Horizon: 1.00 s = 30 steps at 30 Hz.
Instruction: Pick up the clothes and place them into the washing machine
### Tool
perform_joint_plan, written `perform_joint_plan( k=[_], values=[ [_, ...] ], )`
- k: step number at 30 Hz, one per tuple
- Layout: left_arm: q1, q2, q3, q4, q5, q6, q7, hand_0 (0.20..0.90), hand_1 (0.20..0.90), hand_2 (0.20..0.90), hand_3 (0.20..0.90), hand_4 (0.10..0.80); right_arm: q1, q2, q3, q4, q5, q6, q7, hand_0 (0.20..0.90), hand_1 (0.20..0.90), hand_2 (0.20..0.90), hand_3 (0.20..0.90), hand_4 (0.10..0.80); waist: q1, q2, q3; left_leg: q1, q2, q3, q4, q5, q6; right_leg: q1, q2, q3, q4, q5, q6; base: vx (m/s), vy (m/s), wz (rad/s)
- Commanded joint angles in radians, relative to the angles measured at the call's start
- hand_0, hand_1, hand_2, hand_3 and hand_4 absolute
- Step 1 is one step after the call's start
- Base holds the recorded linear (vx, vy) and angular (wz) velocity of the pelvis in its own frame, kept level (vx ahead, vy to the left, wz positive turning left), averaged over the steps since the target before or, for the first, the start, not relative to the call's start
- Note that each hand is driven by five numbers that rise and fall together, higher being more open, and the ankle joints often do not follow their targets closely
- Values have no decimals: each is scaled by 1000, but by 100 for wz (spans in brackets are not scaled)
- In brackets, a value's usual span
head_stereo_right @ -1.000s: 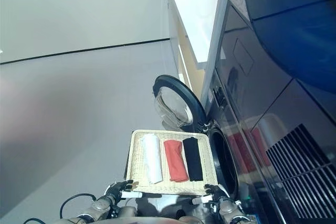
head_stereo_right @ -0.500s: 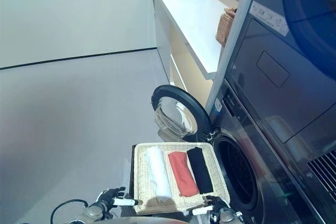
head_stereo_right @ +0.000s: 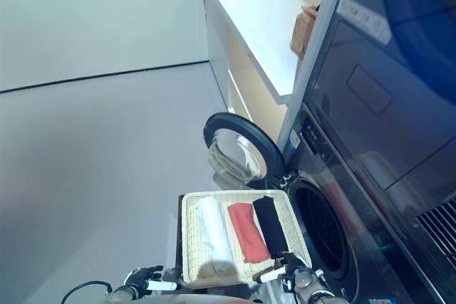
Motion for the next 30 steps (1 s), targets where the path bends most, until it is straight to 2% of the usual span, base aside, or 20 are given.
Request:
perform_joint_plan(
  k=[1, 6, 10, 20, 30],
  values=[
    [-140, -29, -23, -50, -63, -34, 42, 900, 900, 900, 900, 800, -184, -85, 43, -8, -33, -2, -85, 900, 900, 900, 900, 800, 7, -21, 130, -121, -13, -17, 173, -74, -79, -83, -38, 6, 18, 94, -2, -297, -66, 15],
    [-175, -28, -42, -100, -133, -52, 55, 900, 900, 900, 900, 800, -314, -149, 47, 5, 15, -2, -118, 900, 900, 900, 900, 800, 10, -6, 178, -295, -19, -22, 253, -80, -73, -270, -29, 21, 121, 93, -11, -174, -20, 10],
    [-176, -19, -41, -110, -141, -53, 64, 900, 900, 900, 900, 800, -392, -200, 37, 12, 41, -5, -149, 900, 900, 900, 900, 800, 17, 1, 191, -367, -20, -14, 267, -76, -70, -359, -18, 40, 154, 97, -12, -54, 23, -12],
    [-167, -3, -46, -148, -194, -68, 74, 900, 900, 900, 900, 800, -520, -273, 50, 61, 50, -5, -195, 900, 900, 900, 900, 800, 36, 32, 234, -432, -19, -4, 259, -65, -67, -439, -12, 63, 151, 108, -15, -15, 20, -10],
    [-164, -14, -66, -203, -251, -97, 93, 900, 900, 900, 900, 800, -583, -299, 73, 84, 50, -4, -229, 900, 900, 900, 900, 800, 60, 55, 260, -482, -29, -21, 223, -36, -71, -474, -21, 43, 120, 128, -10, 5, 5, 2]
  ],
)
